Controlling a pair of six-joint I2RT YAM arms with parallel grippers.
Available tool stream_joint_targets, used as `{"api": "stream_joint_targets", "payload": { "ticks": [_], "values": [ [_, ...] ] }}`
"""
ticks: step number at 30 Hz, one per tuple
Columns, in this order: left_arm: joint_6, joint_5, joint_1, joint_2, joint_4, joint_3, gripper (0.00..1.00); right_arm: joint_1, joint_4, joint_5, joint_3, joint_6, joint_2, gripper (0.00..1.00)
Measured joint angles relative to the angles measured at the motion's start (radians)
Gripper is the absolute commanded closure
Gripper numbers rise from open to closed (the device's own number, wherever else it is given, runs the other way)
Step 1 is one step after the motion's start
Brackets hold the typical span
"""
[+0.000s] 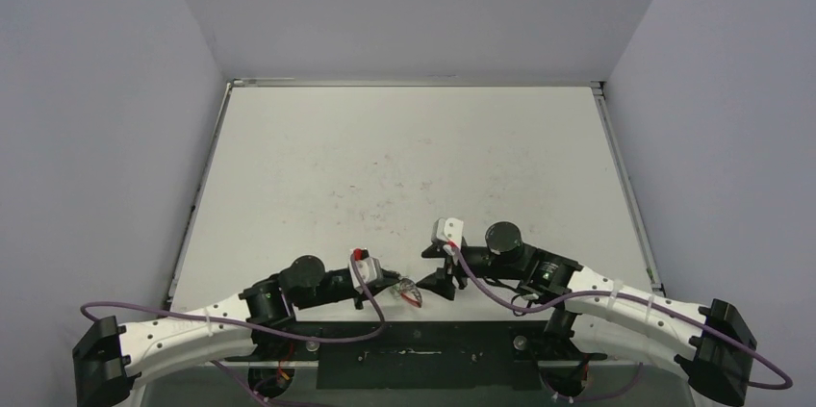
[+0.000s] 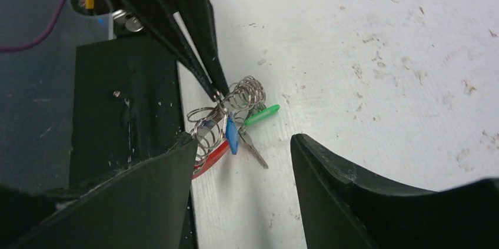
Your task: Put the keys on the keyring
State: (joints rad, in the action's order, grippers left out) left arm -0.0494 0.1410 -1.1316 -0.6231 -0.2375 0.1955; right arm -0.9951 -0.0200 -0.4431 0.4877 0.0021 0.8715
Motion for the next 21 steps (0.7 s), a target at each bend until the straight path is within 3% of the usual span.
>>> {"api": "stream_joint_targets", "payload": {
  "ticks": [11,21],
  "values": [
    [-0.011,0.052,-0.001,0.044,0.021,-0.01,1.0,0.0,-0.181,-0.221,-0.06,-0.22,0.051,0.6],
    [-0.012,0.069,-0.002,0.021,0.019,-0.01,1.0,0.0,-0.259,-0.263,-0.06,-0.255,0.145,0.66]
  ]
}}
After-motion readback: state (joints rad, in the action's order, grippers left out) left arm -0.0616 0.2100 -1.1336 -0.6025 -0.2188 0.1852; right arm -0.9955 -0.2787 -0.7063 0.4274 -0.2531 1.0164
